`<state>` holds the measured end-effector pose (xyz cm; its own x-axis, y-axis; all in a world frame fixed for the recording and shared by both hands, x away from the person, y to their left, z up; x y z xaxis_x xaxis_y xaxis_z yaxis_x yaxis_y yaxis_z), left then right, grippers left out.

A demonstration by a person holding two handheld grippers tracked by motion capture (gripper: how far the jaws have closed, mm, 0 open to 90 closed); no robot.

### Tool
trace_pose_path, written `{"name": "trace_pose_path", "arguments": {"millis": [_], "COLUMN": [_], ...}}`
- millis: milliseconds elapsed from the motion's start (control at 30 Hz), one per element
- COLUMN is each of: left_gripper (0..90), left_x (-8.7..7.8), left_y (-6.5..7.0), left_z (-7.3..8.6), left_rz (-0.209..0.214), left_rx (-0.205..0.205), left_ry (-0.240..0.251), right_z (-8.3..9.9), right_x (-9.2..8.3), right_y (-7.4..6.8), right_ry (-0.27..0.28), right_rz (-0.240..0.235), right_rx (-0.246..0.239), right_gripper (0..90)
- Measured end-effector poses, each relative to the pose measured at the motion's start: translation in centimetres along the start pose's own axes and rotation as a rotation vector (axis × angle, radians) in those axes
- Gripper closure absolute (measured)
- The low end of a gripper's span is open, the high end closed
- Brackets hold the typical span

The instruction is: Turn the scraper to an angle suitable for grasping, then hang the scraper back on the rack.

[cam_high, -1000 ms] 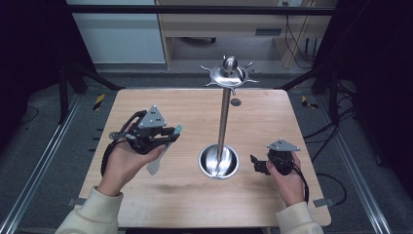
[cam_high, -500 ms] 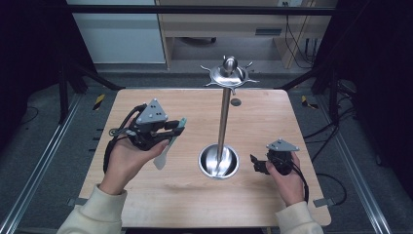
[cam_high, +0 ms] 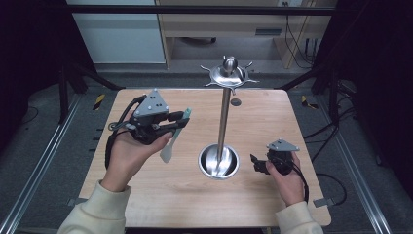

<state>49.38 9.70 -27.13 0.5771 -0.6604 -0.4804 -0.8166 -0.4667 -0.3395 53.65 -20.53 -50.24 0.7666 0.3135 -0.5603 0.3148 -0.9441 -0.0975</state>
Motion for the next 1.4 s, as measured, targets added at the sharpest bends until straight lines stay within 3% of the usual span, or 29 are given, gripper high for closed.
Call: {"name": "trace_pose_path", "arguments": {"millis": [200, 467, 1400], "left_gripper": [74.0, 74.0, 74.0], "left_x": [-0.1, -0.8, -1.1], "left_y": [-0.1, 0.0, 0.0], "left_z": [-0.6, -1.9, -4.4], "left_rz": [-0.001, -0.015, -0.019], "left_rx": [-0.029, -0.010, -0.017], "left_ry": [0.022, 0.054, 0.119], "right_z": [0.0, 0.0, 0.0], "right_x": [0.0, 0.0, 0.0], "right_y": [0.0, 0.0, 0.1], "right_ry": [-0.002, 0.000, 0.004], "right_rz": [0.001, 0.002, 0.001], "right_rx": [0.000, -0.003, -0.009], "right_gripper": [13.5, 13.5, 13.5]}}
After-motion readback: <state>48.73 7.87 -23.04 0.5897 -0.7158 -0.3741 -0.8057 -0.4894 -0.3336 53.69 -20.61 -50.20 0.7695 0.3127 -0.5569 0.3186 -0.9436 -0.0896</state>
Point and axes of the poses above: each handheld gripper's, and its own axes: x roughly forward along the jaws, z roughly out of its underside, y roughly to its right, the point moved 7 cm from there along x, roughly forward along the jaws, and after that the axes turned 12 degrees about x, right-handed, at the moved point
